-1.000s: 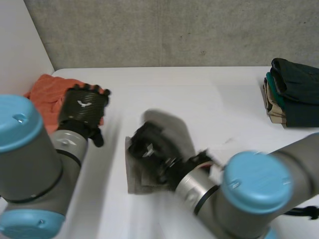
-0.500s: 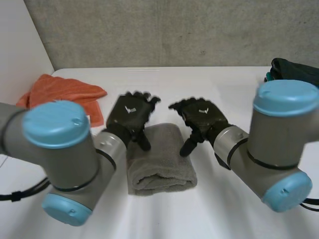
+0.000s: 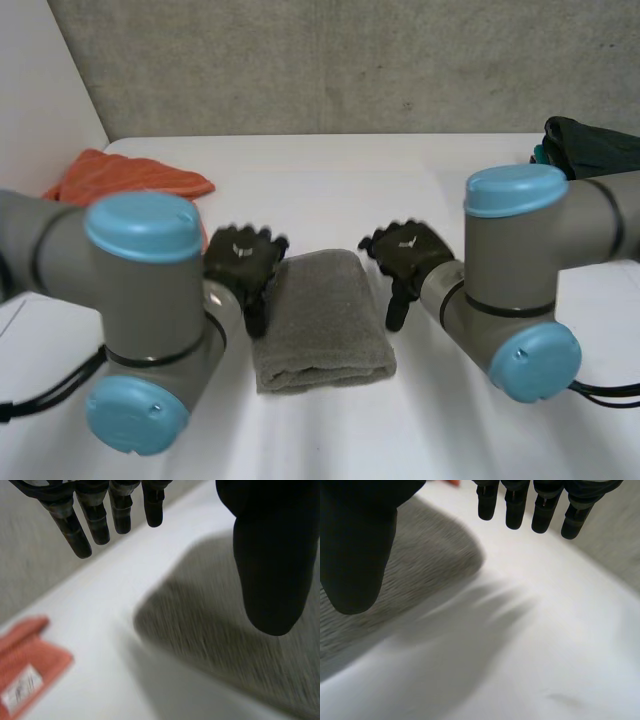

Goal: Fold the laundry.

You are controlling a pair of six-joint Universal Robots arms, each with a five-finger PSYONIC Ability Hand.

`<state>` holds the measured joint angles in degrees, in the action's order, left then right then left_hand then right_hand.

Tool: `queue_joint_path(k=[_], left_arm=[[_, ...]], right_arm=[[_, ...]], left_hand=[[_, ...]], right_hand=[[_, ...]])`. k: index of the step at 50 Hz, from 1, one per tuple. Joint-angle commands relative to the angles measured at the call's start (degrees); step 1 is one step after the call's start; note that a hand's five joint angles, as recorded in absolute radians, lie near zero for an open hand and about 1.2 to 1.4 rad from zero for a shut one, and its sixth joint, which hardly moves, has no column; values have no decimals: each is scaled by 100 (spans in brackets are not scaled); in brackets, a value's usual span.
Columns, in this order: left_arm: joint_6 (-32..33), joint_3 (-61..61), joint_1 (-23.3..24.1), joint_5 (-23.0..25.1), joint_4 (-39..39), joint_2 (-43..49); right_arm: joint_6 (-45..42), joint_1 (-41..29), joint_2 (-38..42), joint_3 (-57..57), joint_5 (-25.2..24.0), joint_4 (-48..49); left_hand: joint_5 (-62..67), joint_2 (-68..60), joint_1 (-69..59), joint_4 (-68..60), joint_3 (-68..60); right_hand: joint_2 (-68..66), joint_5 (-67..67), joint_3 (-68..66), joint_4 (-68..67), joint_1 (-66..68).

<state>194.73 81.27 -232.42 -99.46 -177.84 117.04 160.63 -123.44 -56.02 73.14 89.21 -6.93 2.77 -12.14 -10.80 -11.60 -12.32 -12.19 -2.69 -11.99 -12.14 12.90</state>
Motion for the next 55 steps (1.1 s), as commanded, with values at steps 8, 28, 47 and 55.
queue_joint_path(k=[8,28,47,55], left_arm=[[-40,-489,-752,3150,-76,-1087],[-489,-357,-725,4286,30,-1184],[-498,-576,-761,4268,-14,-1289],[-752,-989,-769,4146,-14,-1474]], right_arm=[[-761,-1032,-1131,2581,184,2362],[-823,-1156,222,2417,96,4411],[-735,-551,-92,1328,-193,4438],[-604,635,-375,36,-202,4464]], left_hand=[[-277,214,80,160,232],[-273,210,75,155,228],[-256,193,59,138,211],[-256,193,58,138,211]], right_hand=[[219,269,199,214,-290],[-225,-176,-245,-231,155],[-6781,-6731,-6801,-6786,6710],[-6781,-6731,-6801,-6786,6710]])
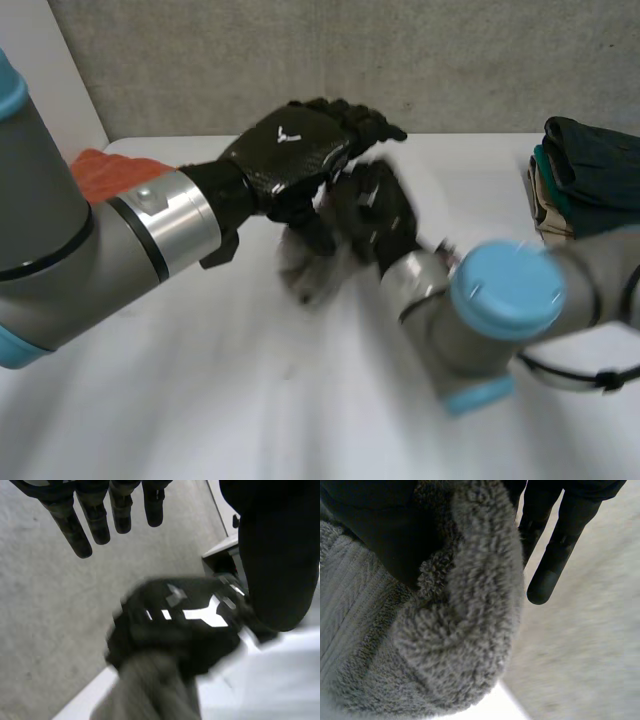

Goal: Fold the laundry.

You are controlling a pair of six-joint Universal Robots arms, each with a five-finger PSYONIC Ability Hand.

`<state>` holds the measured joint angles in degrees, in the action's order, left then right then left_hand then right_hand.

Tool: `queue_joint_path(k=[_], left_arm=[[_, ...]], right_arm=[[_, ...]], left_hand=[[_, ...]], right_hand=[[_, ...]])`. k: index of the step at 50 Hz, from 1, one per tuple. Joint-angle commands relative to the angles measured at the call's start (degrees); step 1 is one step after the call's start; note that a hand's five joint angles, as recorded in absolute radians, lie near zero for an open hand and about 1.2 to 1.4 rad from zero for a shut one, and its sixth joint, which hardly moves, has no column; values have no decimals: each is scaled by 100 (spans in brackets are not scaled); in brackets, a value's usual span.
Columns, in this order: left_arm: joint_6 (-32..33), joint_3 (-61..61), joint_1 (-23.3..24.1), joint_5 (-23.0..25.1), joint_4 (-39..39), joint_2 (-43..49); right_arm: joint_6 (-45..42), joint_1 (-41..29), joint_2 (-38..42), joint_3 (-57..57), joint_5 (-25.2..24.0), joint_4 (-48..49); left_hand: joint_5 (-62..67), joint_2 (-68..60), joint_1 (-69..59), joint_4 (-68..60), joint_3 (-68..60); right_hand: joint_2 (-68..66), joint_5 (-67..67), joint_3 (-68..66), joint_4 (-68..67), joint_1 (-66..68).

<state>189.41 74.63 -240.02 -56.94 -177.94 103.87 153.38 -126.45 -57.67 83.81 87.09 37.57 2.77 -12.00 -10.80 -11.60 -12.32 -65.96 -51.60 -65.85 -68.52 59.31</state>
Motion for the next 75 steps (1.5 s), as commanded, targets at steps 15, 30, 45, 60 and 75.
queue_joint_path(k=[15,30,45,60,75], left_arm=[[-511,-291,17,-194,-13,-209],[-502,60,35,-212,-250,72],[-520,-115,184,-221,-250,11],[-817,-246,448,-413,-425,-130],[39,-1575,-833,-3226,-270,133]], right_arm=[[1502,3926,606,-2307,-859,383],[1388,5412,2981,-3205,-2917,128],[1467,5640,1452,-2625,-2768,-178],[-631,6353,-24,-3116,402,-3099],[1326,4326,-2458,-291,-1297,-147]], left_hand=[[-256,178,58,138,211],[-239,162,42,121,194],[-239,162,42,121,194],[-222,145,25,104,177],[-272,195,75,154,227]], right_hand=[[-1404,-1840,-1415,-1148,2069],[-1404,-1840,-1415,-1148,2069],[5596,5160,5585,5852,-4931],[5596,5160,5585,5852,-4931],[5596,5160,5585,5852,-4931]])
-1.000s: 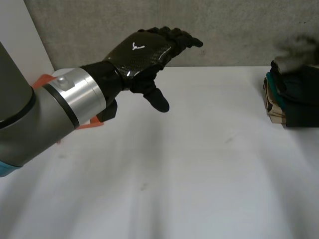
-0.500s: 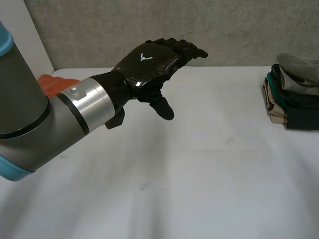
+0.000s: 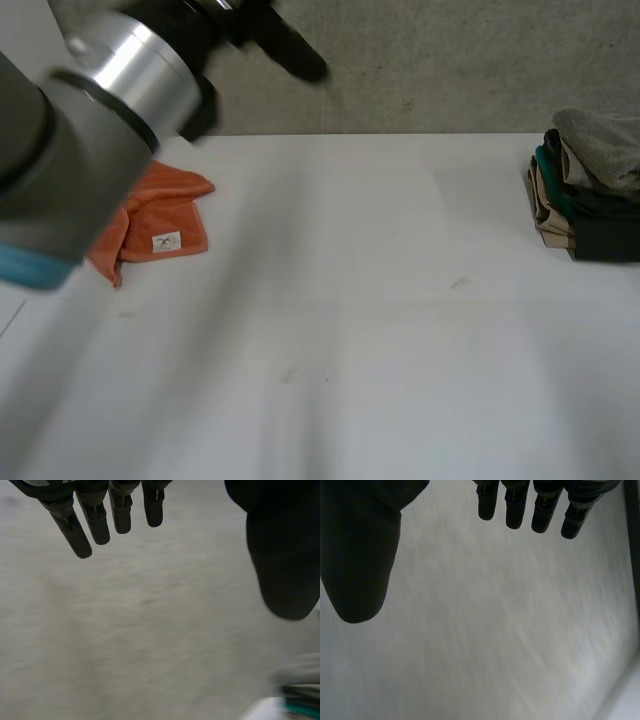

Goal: Fold the laundry.

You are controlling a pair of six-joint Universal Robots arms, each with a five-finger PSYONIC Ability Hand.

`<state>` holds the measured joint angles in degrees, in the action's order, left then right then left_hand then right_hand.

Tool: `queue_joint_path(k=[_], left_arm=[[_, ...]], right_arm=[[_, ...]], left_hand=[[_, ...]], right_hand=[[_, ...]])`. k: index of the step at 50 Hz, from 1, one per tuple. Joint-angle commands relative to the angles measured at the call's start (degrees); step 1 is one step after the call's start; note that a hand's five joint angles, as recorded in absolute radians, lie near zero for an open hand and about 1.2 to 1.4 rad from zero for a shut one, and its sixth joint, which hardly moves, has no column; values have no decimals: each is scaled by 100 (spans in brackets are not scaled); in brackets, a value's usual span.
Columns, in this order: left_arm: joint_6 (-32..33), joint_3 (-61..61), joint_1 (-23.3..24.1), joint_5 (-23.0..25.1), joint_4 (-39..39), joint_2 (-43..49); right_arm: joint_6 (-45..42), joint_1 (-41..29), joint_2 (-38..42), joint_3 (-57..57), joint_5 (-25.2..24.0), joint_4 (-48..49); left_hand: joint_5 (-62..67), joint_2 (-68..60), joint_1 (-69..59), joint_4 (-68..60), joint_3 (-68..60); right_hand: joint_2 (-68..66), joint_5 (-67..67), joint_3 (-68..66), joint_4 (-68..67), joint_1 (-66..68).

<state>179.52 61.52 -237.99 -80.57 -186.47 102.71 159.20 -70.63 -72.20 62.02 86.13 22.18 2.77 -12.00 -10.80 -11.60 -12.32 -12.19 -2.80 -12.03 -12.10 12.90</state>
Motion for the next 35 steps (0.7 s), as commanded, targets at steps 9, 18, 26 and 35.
queue_joint_path(k=[9,18,26,35], left_arm=[[3017,27,-1996,-1075,656,1504],[4028,-763,-2814,-707,-951,3822],[4679,-1835,-3130,-267,-1357,5230],[4671,-2917,-3131,-196,-1392,5936]], right_arm=[[463,-2859,-1244,3816,-1784,1386],[-485,-3571,-322,4476,-1635,762],[-794,-3528,-145,4608,-1327,744],[-803,-3528,-136,4626,-1309,788]], left_hand=[[-277,200,80,160,232],[-277,200,80,160,232],[-206,128,8,88,161],[6510,-6587,-6707,-6628,-6555]], right_hand=[[219,280,203,210,-290],[219,280,203,210,-290],[219,280,203,210,-290],[219,280,203,210,-290]])
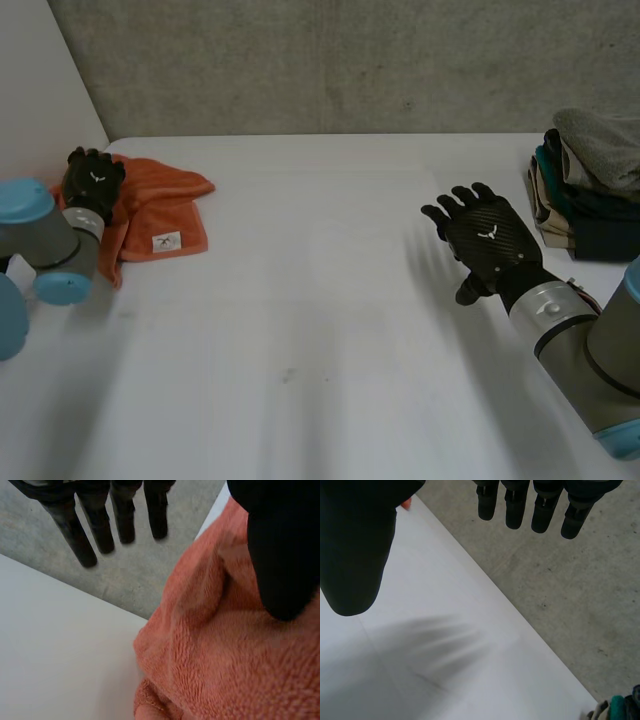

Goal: Fold the laundry.

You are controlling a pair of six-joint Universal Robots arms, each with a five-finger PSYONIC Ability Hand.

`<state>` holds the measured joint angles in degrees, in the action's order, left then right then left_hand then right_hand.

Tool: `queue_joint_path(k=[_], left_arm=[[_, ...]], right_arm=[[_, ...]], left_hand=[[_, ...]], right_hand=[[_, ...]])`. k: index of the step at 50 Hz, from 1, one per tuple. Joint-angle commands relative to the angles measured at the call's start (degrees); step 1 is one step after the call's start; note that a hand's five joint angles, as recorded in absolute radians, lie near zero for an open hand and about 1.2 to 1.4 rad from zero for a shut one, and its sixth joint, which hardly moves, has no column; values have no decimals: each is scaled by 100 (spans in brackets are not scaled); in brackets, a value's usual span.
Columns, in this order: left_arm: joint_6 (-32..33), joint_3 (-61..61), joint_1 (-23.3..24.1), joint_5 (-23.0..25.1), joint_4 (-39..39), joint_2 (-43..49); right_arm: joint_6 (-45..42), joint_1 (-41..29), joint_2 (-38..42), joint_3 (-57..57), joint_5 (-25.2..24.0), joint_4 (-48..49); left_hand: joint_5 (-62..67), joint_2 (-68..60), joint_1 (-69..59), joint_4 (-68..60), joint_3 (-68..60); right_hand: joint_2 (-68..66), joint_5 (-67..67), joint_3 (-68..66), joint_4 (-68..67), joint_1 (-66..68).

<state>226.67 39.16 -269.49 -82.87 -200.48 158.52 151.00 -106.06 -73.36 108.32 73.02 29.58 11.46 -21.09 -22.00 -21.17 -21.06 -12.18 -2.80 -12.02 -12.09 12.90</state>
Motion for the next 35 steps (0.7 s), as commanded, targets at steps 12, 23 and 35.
queue_joint_path(k=[12,23,35], left_arm=[[-992,354,547,-124,-527,-1207],[-1556,1339,362,43,403,-1772],[-1547,1507,-86,61,1688,-1588]], right_arm=[[9,59,-47,58,-7,74],[-18,51,-82,128,-16,83],[-27,42,-20,110,-25,92]], left_hand=[[5854,-5891,-5800,-5883,-5894],[-1146,1109,1200,1117,1106],[-1146,1109,1200,1117,1106]], right_hand=[[218,280,202,209,-290],[218,280,202,209,-290],[218,280,202,209,-290]])
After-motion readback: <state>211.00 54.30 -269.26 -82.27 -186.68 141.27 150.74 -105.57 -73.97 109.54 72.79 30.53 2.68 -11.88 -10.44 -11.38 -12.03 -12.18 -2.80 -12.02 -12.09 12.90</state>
